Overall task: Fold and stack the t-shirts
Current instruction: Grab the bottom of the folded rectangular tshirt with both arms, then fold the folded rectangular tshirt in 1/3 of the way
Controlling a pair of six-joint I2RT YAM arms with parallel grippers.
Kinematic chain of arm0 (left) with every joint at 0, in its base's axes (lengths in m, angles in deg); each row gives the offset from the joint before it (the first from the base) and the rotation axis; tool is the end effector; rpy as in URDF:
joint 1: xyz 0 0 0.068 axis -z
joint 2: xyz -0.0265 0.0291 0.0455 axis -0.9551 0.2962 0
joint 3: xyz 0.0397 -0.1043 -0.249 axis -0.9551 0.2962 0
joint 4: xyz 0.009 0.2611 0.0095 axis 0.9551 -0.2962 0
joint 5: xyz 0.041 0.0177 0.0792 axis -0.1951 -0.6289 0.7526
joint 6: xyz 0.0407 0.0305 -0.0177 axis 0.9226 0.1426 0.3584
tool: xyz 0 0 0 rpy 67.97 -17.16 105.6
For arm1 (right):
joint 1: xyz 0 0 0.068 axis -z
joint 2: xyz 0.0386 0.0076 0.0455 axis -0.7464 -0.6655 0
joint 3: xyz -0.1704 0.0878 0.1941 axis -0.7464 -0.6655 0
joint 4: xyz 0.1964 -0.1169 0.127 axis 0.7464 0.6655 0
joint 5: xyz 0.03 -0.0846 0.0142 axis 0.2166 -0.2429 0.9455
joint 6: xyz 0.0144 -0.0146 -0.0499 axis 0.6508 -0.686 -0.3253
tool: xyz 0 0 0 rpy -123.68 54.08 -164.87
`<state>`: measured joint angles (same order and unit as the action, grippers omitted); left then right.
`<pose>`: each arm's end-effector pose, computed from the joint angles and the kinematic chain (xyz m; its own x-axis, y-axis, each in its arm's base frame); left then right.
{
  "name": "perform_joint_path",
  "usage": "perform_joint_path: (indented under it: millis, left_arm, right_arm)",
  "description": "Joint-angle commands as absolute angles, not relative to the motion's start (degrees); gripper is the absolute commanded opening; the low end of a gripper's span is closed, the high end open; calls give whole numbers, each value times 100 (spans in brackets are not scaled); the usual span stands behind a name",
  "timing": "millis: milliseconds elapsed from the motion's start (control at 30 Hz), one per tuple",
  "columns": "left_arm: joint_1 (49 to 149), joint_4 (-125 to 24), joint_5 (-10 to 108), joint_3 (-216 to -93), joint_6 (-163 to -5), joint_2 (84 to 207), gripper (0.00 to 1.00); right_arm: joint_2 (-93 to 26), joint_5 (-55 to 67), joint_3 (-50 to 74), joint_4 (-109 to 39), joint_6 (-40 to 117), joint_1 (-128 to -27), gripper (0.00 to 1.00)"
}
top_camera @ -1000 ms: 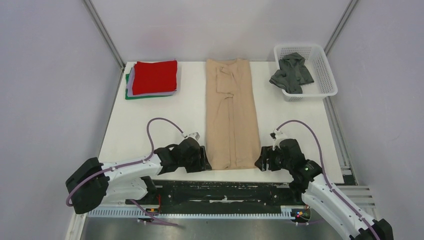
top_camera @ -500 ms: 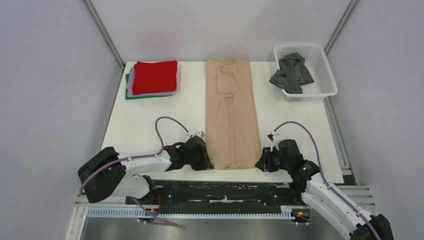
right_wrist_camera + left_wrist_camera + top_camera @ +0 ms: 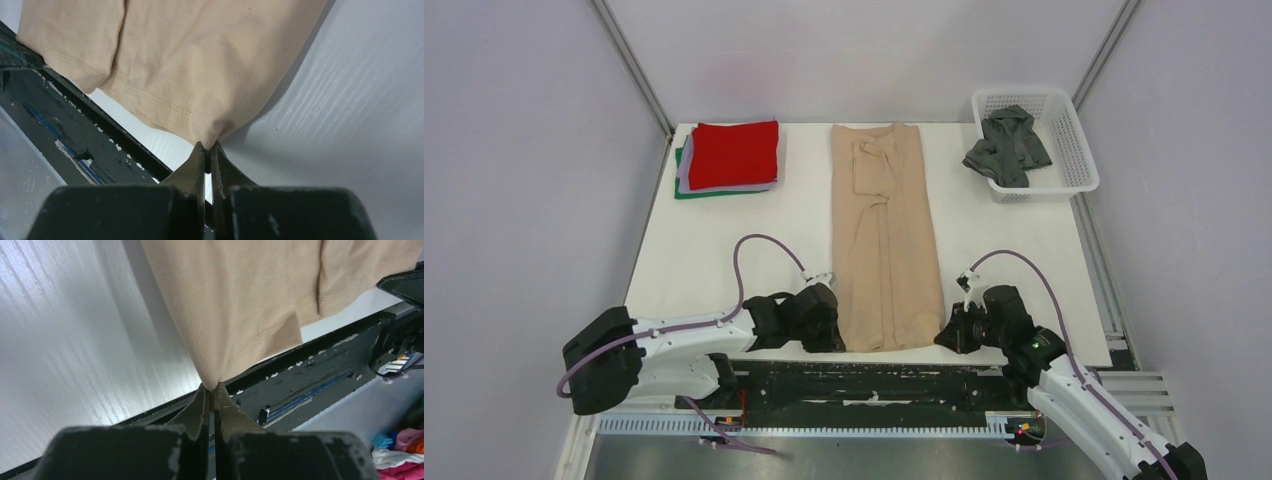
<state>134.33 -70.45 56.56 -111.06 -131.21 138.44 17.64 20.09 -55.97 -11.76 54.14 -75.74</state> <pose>0.0992 -0.1839 0.1591 -0.9606 -0.0275 -0.2767 0.1119 0.8727 -0.4752 0.0963 0.0649 0.1322 -0.8373 -0.0349 -0.5456 -0.3662 0.7768 0.5123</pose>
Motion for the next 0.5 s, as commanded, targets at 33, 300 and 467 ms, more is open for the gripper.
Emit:
perform_joint_path:
  millis: [33,300,467]
  left_arm:
    - [13506,-7288,5769,-11318,-12993,13465,2]
    - [13309,-6771,5956,-11835,-12457,13749,2]
    - [12689,-6555,5785,-12248,-12043,14031,2]
  right_arm:
    - [2156,2467,-5642,-1319,5509,-7578,0]
    - [1662,2081,-5166,-2128,5485,-7579,0]
    - [968,1560,-4659,-2668,5506,-7578,0]
